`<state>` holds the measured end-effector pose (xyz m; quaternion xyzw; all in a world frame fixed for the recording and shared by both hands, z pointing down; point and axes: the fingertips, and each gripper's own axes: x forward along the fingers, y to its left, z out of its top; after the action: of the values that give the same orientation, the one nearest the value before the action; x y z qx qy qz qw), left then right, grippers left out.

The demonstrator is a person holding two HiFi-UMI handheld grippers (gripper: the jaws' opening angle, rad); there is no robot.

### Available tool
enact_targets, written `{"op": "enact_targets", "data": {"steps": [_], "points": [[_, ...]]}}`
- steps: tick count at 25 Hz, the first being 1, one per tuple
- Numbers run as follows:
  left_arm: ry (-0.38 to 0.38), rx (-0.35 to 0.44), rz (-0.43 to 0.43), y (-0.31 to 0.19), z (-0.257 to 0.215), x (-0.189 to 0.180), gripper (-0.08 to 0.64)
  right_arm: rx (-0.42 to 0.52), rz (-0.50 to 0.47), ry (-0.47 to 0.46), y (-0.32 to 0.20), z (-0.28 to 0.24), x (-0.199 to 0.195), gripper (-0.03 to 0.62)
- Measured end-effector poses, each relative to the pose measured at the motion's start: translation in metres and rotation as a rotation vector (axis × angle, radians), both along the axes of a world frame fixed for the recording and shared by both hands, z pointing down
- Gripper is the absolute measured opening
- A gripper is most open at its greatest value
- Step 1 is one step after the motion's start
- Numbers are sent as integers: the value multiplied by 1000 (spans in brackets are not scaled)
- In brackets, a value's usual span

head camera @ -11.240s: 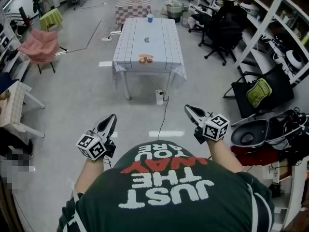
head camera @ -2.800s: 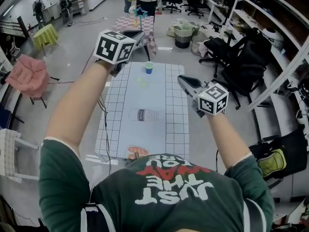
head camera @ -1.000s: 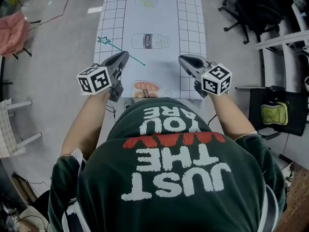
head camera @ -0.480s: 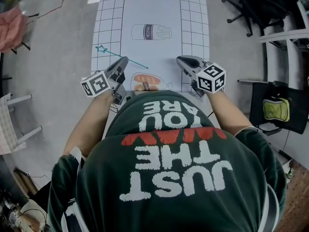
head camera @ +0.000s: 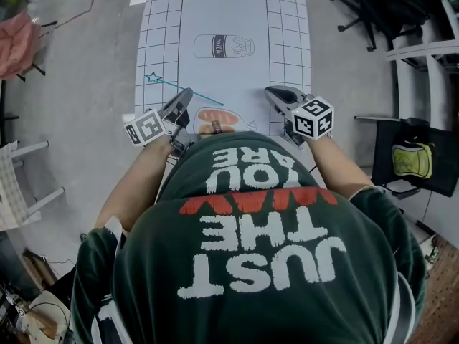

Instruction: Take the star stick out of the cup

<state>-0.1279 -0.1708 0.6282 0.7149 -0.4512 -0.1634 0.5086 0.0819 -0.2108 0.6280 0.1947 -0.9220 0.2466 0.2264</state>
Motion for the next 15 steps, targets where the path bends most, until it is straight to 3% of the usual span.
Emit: {"op": "enact_targets", "data": {"steps": [15], "points": [[26,9,-22,-4,-4,-4,18,-7,9,-6,-3,-1,4,32]]}}
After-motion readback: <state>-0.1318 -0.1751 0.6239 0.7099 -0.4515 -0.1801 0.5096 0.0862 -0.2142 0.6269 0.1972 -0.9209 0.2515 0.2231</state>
